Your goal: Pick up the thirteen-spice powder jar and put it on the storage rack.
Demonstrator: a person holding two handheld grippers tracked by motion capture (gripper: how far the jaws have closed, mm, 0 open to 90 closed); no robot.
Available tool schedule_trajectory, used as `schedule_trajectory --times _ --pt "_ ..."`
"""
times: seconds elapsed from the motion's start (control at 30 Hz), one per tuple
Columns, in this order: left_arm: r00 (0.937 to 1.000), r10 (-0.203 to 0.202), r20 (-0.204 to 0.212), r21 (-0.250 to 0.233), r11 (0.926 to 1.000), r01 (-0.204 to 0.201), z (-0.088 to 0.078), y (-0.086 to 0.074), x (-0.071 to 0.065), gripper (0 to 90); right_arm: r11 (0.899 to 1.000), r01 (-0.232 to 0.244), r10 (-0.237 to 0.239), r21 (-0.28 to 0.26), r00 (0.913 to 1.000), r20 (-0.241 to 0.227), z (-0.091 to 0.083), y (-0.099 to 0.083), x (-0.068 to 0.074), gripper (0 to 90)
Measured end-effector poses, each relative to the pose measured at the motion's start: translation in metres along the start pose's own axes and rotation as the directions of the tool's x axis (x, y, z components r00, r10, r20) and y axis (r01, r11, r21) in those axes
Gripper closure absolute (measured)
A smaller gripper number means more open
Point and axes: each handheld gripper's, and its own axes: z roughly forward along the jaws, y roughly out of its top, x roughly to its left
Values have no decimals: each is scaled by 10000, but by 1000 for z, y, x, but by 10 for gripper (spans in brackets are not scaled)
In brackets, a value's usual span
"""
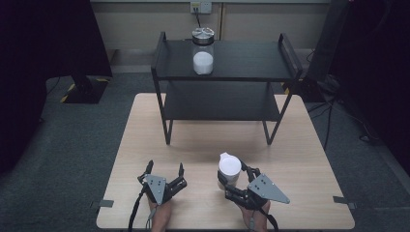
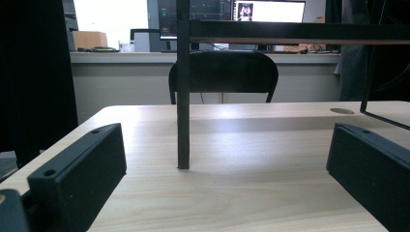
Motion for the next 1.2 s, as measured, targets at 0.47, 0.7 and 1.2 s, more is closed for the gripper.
schedule_trajectory --times 0.47,0.7,1.2 --pt "10000 -1 19 2 10000 1 0 0 0 0 10000 -33 30 -81 9989 -461 4 23 -21 301" --pt "10000 0 32 5 10000 0 0 0 1 0 9998 -5 -8 -192 9977 -677 8 38 -30 301" --pt "10000 0 98 9 10000 0 0 0 2 0 9995 272 -291 -166 9921 -1219 25 78 -50 302"
